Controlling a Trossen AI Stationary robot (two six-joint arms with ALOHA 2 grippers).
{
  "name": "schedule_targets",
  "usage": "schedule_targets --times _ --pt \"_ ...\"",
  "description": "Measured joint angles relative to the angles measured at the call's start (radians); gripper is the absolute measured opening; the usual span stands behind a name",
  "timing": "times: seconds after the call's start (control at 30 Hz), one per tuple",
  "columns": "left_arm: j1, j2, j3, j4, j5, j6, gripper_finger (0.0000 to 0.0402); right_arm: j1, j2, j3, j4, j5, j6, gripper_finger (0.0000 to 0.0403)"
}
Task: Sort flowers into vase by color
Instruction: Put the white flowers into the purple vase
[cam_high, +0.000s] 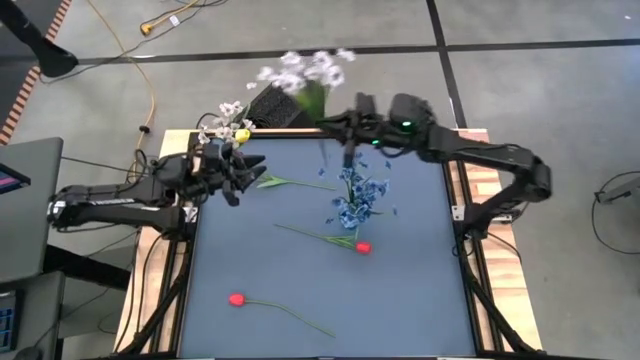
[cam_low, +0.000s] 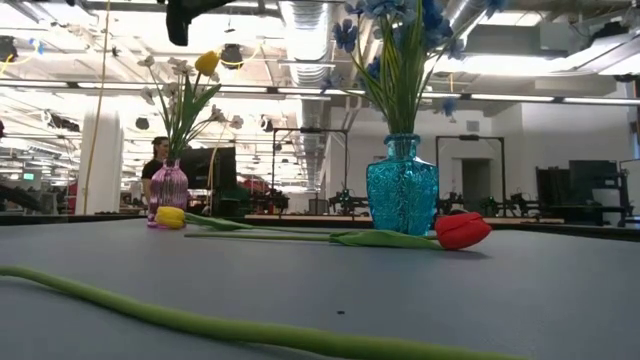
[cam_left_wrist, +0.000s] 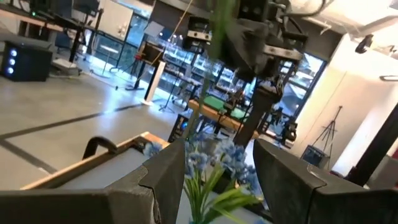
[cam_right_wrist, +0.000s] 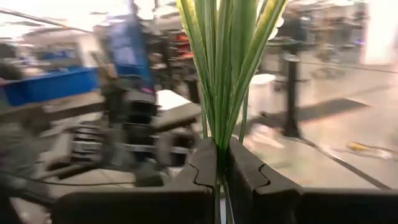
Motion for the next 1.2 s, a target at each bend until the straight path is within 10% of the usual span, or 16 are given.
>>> schedule_targets --times 0.57,1.2 --pt "0.089 0.0 0.0 -0.017 0.072 0.072 0.0178 0.112 0.426 0.329 0.046 -0.117 0.06 0.0042" --pt "0.147 -0.096 0.002 -0.282 0.201 0.059 0.0178 0.099 0.422 0.333 0.019 -0.111 0.011 0.0042"
